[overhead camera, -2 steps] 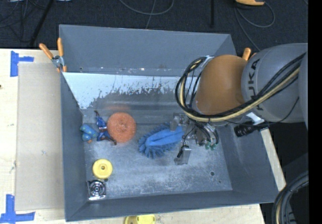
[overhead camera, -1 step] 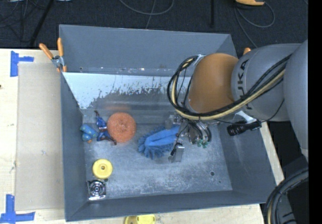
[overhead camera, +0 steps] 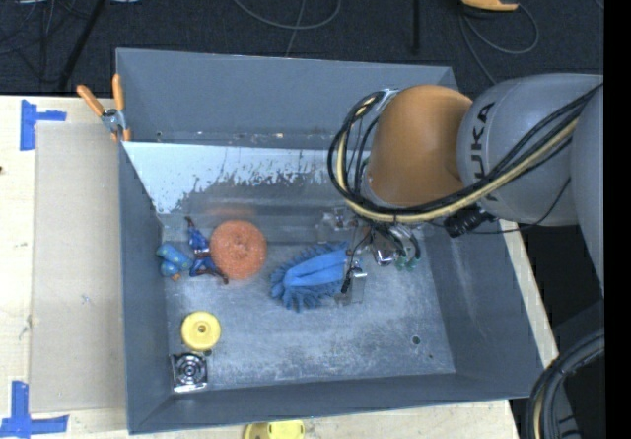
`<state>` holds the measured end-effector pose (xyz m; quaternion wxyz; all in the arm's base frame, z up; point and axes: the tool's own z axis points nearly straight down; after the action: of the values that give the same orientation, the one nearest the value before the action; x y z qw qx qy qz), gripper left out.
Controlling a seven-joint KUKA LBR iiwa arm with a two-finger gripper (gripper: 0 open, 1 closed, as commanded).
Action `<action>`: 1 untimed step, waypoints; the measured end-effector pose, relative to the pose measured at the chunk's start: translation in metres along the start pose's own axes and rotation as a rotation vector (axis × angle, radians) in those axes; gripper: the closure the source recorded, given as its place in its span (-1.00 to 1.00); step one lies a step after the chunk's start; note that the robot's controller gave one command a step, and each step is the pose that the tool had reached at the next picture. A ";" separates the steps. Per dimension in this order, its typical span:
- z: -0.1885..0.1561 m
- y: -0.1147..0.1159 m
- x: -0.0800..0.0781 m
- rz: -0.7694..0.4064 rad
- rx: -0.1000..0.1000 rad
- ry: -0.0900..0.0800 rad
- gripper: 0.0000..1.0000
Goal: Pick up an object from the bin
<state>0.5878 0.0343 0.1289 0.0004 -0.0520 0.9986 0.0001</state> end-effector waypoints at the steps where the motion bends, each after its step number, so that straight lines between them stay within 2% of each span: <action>1: 0.044 0.004 0.001 -0.020 0.000 -0.003 -1.00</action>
Offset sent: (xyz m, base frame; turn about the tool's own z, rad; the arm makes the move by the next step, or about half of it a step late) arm 0.0053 0.0010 -0.0589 -0.1439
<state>0.5865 0.0377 0.0847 0.0021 -0.0619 0.9981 0.0003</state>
